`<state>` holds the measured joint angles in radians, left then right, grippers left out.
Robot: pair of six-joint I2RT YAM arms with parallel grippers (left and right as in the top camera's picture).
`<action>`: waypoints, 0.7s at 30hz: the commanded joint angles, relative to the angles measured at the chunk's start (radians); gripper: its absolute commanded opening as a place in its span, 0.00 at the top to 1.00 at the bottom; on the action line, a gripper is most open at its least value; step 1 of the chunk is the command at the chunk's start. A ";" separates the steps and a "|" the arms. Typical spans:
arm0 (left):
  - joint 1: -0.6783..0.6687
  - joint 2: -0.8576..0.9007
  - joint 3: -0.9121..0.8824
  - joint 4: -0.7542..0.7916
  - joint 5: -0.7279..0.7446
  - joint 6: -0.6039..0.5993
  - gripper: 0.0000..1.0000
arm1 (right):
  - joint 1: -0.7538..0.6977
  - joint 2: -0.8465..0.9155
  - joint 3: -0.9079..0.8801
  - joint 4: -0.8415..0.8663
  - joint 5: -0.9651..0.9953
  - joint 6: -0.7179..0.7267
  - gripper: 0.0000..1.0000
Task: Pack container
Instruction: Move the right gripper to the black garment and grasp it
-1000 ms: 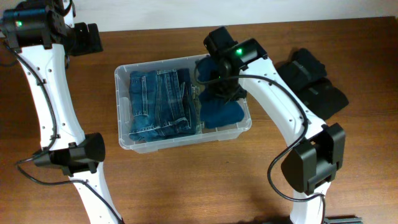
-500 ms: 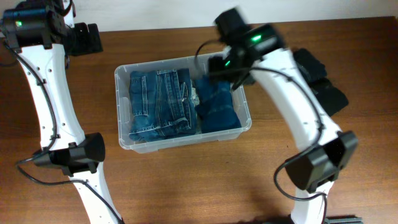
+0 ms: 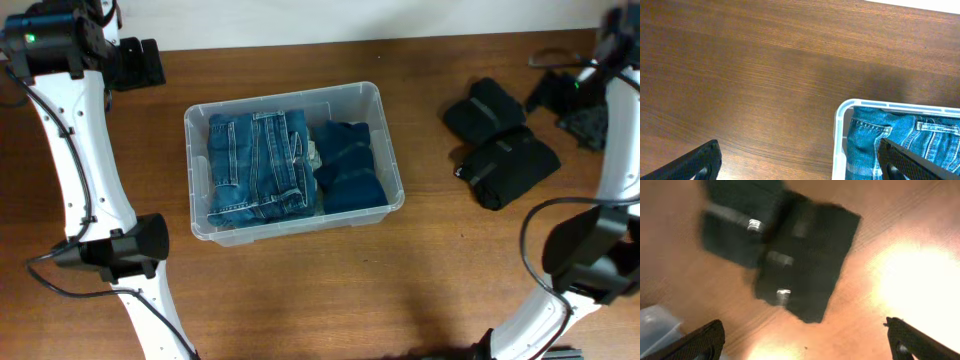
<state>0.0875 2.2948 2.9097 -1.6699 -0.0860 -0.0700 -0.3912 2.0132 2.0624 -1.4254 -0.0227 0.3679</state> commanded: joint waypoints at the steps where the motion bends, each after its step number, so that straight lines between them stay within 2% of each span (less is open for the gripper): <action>1: 0.007 -0.011 0.000 0.012 -0.008 0.018 0.01 | -0.050 -0.008 -0.192 0.098 -0.043 0.014 0.04; 8: 0.007 -0.011 0.000 0.012 -0.008 0.018 0.01 | -0.060 -0.008 -0.441 0.375 -0.080 0.003 0.03; 14: 0.007 -0.011 0.000 0.010 -0.008 0.019 0.01 | -0.013 -0.008 -0.507 0.557 -0.128 -0.056 0.00; 21: 0.007 -0.011 0.000 0.004 -0.008 0.019 0.01 | 0.072 0.017 -0.511 0.611 -0.097 -0.095 0.01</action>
<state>0.0875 2.2948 2.9097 -1.6615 -0.0856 -0.0700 -0.3531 2.0171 1.5600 -0.8173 -0.1287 0.2951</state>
